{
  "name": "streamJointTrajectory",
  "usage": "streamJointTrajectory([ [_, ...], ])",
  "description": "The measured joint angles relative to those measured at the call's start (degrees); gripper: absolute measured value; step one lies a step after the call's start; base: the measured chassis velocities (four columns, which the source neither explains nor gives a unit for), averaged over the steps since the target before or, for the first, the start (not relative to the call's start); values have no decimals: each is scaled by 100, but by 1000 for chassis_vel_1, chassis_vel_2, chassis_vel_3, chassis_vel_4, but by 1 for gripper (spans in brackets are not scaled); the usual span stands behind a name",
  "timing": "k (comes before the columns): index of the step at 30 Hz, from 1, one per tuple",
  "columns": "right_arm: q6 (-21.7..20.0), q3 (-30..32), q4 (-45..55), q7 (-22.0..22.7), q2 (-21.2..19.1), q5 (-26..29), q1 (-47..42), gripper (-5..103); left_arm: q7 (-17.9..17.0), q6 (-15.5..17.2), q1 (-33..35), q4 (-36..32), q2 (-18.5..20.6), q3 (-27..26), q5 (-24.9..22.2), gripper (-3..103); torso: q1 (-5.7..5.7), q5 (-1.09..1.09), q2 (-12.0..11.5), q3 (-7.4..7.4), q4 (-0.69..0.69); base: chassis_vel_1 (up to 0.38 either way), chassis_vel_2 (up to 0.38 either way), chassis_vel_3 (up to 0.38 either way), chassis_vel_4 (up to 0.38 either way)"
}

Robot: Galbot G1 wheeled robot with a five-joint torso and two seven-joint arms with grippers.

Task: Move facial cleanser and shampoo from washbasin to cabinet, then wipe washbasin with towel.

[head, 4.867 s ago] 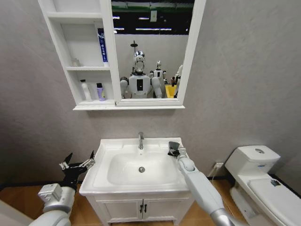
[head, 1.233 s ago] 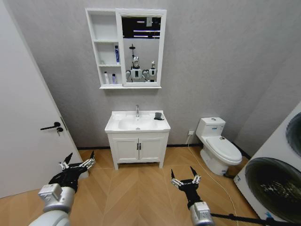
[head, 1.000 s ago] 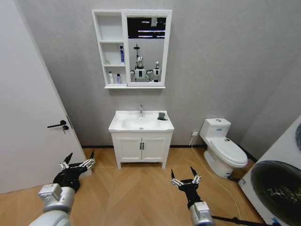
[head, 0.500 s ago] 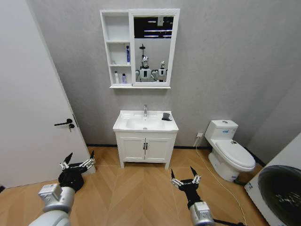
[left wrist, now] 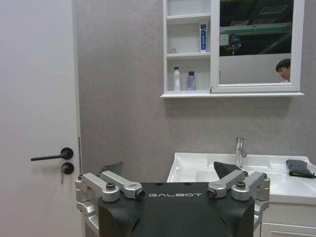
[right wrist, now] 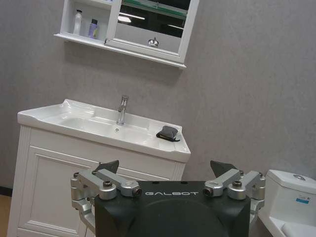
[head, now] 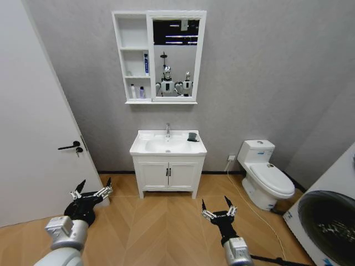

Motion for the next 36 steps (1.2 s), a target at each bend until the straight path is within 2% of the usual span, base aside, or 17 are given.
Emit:
streamJointTrajectory([
  [36,1,0,0,0,0,0,0,100,0,0,0,0,0,0,0,100,0,0,0,0,0,0,0,0,0],
])
